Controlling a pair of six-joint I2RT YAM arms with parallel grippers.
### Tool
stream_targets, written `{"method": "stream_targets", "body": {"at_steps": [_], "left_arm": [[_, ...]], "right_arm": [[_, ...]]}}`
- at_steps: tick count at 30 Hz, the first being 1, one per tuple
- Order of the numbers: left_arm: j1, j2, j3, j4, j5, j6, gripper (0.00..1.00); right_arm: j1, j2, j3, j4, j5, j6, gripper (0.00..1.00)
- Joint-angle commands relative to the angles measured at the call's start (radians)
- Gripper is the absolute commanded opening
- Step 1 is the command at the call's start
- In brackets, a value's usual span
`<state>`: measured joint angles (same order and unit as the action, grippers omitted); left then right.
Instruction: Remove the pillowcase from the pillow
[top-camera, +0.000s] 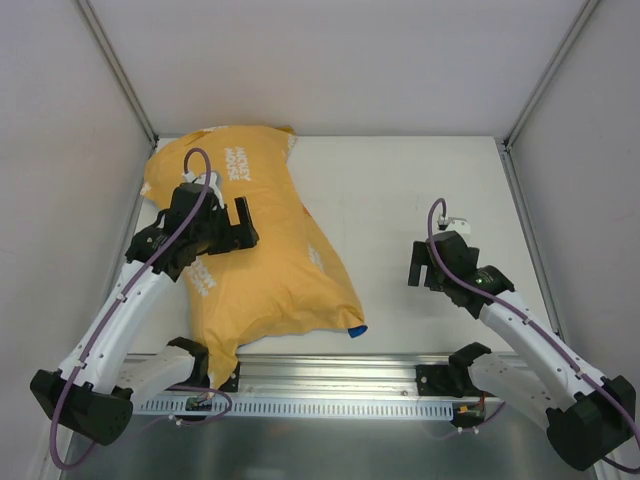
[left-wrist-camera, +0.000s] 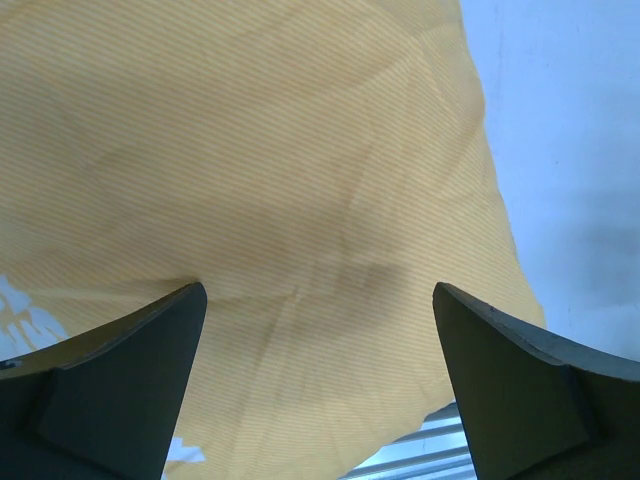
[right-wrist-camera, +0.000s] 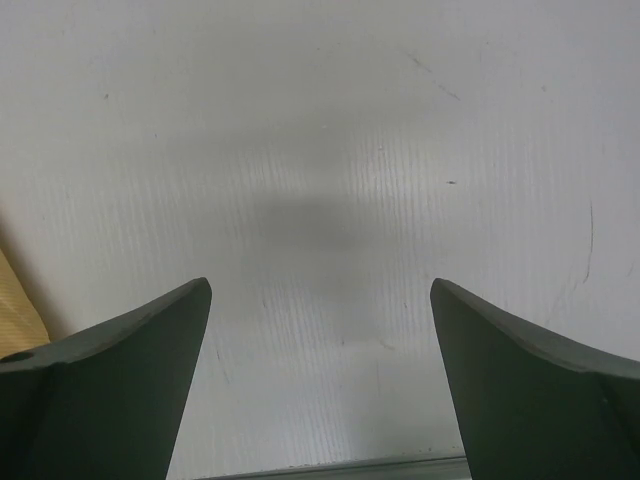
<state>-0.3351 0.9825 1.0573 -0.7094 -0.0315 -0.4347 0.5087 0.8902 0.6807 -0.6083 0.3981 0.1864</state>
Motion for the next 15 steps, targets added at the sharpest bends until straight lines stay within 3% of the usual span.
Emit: {"method": "stream_targets", "body": {"at_steps": [1, 12, 15], "left_arm": [[-0.030, 0.024, 0.072, -0.047, -0.056, 0.011, 0.99], [-0.044, 0.062, 0.093, -0.084, -0.091, 0.019, 0.99], [-0.108, 0.087, 0.101, -0.088, -0.108, 0.033, 0.99]], "right_arm": [[0.005, -0.011, 0.043, -0.002, -0.004, 0.004, 0.96], [0.005, -0.036, 0.005, 0.019, -0.034, 0.004, 0.96], [0.005, -0.031, -0.006, 0.033, -0.047, 0.007, 0.96]]}}
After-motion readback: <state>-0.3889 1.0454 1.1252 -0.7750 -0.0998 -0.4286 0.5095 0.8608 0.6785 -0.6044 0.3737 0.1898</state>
